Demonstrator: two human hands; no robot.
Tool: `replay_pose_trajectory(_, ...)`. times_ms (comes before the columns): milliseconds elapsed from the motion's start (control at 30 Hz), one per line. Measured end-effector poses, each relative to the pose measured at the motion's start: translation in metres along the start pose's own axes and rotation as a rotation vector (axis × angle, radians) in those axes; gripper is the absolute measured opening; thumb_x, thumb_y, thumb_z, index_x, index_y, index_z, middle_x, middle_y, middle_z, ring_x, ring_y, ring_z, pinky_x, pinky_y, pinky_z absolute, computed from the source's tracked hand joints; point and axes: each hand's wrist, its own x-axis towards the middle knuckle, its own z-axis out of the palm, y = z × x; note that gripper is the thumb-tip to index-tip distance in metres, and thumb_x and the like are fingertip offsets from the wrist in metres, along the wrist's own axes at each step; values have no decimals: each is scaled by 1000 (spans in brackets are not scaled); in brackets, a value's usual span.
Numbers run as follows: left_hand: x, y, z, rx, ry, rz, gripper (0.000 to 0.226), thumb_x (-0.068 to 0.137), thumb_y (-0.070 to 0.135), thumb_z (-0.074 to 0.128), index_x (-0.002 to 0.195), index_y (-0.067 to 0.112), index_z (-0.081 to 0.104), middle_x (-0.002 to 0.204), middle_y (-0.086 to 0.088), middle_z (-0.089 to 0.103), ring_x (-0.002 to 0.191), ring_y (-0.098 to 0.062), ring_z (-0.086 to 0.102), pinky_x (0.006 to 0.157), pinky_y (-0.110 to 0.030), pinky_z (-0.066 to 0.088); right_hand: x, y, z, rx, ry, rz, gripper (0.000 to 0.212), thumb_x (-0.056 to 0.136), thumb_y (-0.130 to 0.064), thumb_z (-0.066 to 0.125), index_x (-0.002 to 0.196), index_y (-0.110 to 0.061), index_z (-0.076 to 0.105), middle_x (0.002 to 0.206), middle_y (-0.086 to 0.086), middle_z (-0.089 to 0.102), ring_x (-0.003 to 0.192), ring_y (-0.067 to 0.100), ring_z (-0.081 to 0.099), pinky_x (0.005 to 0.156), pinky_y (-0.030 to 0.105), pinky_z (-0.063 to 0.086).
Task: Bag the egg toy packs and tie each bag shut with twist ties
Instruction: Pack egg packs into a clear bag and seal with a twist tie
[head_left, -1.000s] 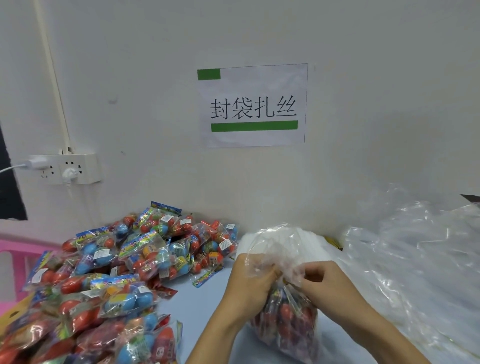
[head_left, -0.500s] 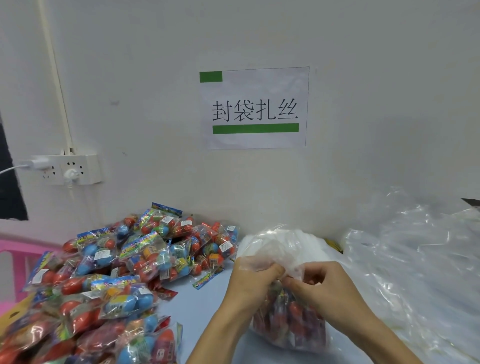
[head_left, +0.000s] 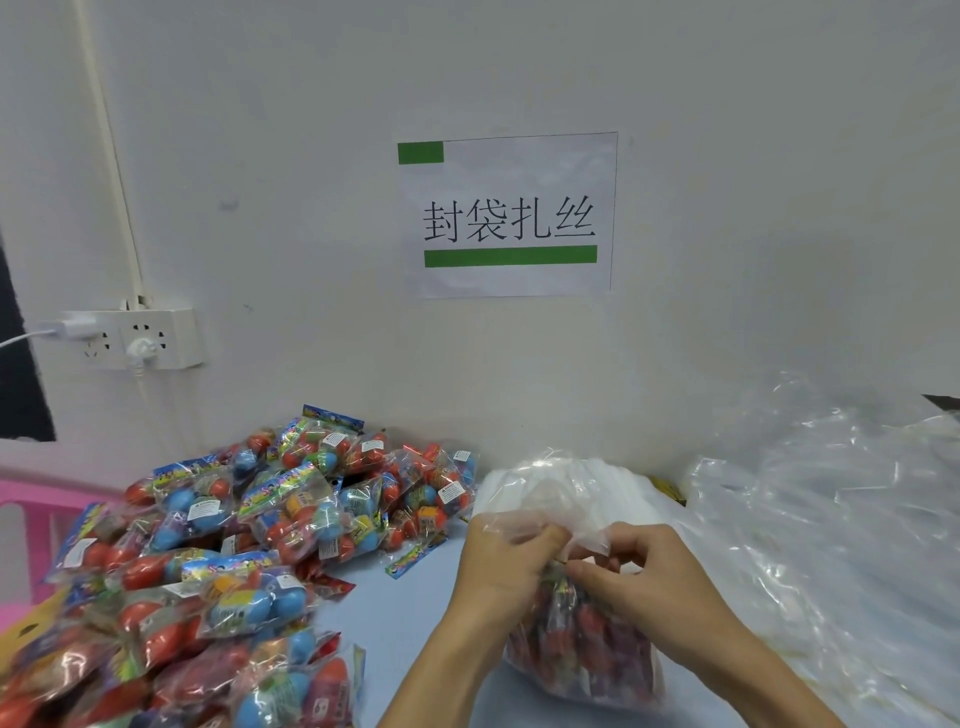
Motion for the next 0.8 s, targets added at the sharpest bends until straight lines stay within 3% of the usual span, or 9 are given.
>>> replay_pose_trajectory(100, -1, 2, 1, -14, 12, 9, 34, 89, 4, 63, 67, 23, 79, 71, -2, 75, 64, -5, 68, 59, -17, 54, 0, 1, 0, 2, -8, 20, 10, 82, -23, 81, 72, -24, 79, 68, 0, 61, 65, 9, 54, 65, 24, 46)
replay_pose_trajectory(233, -3, 4, 3, -28, 22, 16, 27, 88, 4, 65, 68, 16, 78, 76, -13, 74, 65, -11, 67, 62, -23, 54, 1, 1, 1, 58, -29, 29, 11, 81, -25, 81, 71, -25, 79, 66, 1, 62, 65, 11, 53, 66, 27, 46)
replay_pose_trajectory(300, -3, 4, 2, -37, -6, 24, 30, 88, 2, 64, 65, 14, 78, 68, -9, 73, 61, -10, 66, 57, -21, 53, 0, 1, 0, 84, -55, 38, 9, 81, -25, 82, 73, -21, 80, 70, 7, 65, 68, 14, 56, 69, 30, 47)
replay_pose_trajectory(400, -5, 4, 2, -56, -52, 14, 36, 90, 1, 61, 59, 15, 74, 61, -2, 69, 58, -10, 64, 55, -19, 49, 1, 2, -2, 159, -72, 83, 12, 81, -21, 82, 81, -10, 80, 82, 18, 75, 81, 31, 73, 81, 46, 56)
replay_pose_trajectory(467, -5, 3, 1, -53, -44, 4, 30, 90, 4, 63, 63, 11, 75, 65, -7, 68, 62, -16, 62, 56, -22, 49, 0, 1, -2, 193, -65, 107, 15, 83, -20, 79, 82, -5, 80, 85, 21, 76, 89, 42, 72, 87, 52, 55)
replay_pose_trajectory(600, -4, 1, 1, -50, -55, 8, 30, 89, 3, 63, 63, 13, 75, 64, -5, 68, 61, -13, 63, 57, -22, 51, 0, 0, -3, 215, -71, 146, 17, 82, -17, 79, 76, -1, 78, 79, 20, 75, 78, 37, 73, 80, 52, 54)
replay_pose_trajectory(800, -4, 2, 2, -25, -103, 18, 32, 88, 4, 64, 66, 21, 79, 68, -1, 74, 65, -8, 69, 61, -19, 53, -1, -3, -2, 243, -98, 205, 25, 80, -21, 82, 85, 3, 77, 88, 24, 75, 90, 44, 72, 91, 57, 53)
